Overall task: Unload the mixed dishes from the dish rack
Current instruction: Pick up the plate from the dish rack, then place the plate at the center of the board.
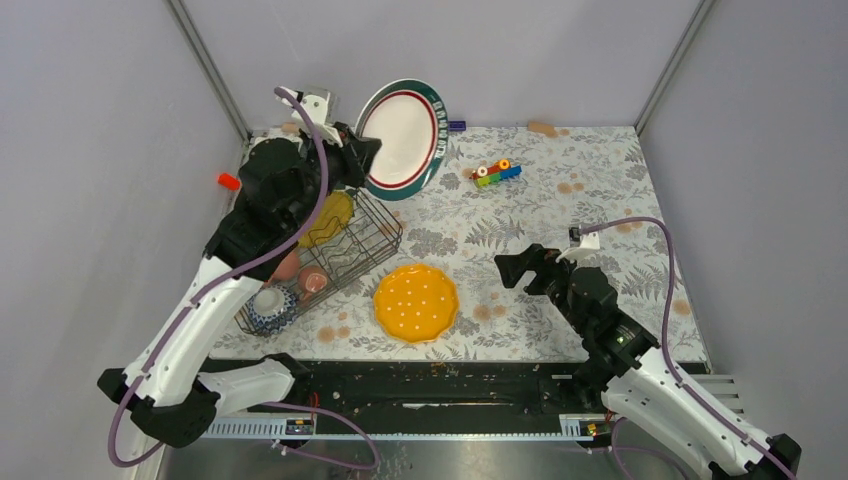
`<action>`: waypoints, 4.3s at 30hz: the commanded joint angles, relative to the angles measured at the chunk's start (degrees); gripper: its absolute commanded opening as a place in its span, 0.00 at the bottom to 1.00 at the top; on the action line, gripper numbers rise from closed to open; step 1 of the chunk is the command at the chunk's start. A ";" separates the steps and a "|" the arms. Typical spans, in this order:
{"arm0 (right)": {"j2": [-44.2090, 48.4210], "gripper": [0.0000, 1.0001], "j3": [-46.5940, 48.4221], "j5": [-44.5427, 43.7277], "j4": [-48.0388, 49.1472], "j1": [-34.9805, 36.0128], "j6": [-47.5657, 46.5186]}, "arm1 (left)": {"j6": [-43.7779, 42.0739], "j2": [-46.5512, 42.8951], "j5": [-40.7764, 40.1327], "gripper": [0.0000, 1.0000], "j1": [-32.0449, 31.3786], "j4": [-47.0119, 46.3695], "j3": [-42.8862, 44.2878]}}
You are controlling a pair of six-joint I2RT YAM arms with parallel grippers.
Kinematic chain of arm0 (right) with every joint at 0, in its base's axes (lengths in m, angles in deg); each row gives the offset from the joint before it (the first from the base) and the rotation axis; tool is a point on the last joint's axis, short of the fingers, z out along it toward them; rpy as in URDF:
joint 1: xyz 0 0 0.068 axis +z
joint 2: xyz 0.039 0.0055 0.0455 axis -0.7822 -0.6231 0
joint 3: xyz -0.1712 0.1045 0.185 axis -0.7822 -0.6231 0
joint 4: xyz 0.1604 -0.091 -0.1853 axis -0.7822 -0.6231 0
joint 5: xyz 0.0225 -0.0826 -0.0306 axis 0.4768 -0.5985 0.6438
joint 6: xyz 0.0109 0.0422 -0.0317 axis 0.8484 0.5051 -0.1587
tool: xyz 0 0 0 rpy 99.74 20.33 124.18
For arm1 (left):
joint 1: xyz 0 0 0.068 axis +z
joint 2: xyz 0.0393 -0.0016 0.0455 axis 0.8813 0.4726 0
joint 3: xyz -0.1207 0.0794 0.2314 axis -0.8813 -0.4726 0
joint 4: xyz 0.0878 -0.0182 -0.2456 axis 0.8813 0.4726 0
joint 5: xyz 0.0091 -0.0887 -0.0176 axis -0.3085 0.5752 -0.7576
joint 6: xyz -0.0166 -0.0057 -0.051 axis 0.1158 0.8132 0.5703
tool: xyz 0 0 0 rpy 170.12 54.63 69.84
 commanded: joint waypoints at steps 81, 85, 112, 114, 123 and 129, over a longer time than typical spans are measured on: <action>-47.45 0.15 13.23 37.92 10.84 0.43 17.48 | 15.91 -12.88 -33.11 0.99 0.33 -8.66 -38.25; -48.94 0.22 12.99 38.16 10.98 0.66 16.78 | 15.54 -11.67 -31.85 0.99 0.29 -8.70 -37.72; -49.60 0.73 21.73 24.94 -8.23 6.02 5.33 | 13.87 -10.55 -31.53 0.99 0.31 -9.35 -35.58; -50.92 0.73 22.83 24.89 -7.90 6.89 5.07 | 13.63 -10.54 -31.75 0.99 0.37 -9.44 -34.71; -52.50 0.74 23.96 24.67 -5.31 8.26 4.22 | 7.56 -8.65 -29.31 0.99 0.46 -12.76 -24.87; -46.53 0.90 21.86 17.11 -6.02 8.26 4.12 | -4.17 -5.90 -17.61 0.99 0.46 -16.30 -15.89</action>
